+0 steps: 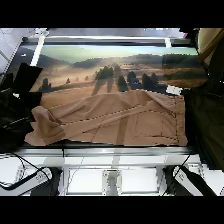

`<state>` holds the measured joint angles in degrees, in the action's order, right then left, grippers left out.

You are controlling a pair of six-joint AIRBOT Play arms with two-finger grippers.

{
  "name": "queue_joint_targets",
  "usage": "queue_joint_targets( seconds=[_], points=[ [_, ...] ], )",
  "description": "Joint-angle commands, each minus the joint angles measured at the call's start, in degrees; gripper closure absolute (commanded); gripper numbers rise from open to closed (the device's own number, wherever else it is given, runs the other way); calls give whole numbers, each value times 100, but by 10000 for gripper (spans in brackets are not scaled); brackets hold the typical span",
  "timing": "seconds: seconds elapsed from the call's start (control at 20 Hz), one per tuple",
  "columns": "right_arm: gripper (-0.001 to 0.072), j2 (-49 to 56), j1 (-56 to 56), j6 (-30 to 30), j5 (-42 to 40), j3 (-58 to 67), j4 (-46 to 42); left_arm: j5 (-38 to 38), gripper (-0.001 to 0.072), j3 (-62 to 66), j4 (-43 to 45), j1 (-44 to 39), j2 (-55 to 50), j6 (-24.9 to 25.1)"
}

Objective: Fold the clothes and pants, and hang the long-sleeved shirts on hangers.

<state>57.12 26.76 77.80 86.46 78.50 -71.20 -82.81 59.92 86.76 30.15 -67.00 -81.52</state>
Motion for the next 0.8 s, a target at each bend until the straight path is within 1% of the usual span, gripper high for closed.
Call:
queue_joint_targets(
  seconds=[0.0,0.05,0.1,0.15,0.3,0.35,0.75],
  points=[
    [156,-4,0,-184,350,4,-295,879,19,-977,22,964,817,-133],
    [156,-2,0,-184,260,4,-258,931,19,-1320,-7,1397,1014,-350],
    [156,2,0,-184,195,4,-210,975,28,-1574,-160,1764,1084,-428],
    [156,2,0,-184,166,4,-208,1043,75,-1784,-459,2124,1073,-426],
    [156,2,0,-210,138,4,-219,1274,84,-2076,-1456,2761,833,-376],
    [155,2,0,-210,90,4,-214,1318,84,-2100,-1644,2830,708,-308],
    [155,0,0,-192,109,4,-205,1731,82,-2103,-1849,2839,-11,-315]
  ],
)
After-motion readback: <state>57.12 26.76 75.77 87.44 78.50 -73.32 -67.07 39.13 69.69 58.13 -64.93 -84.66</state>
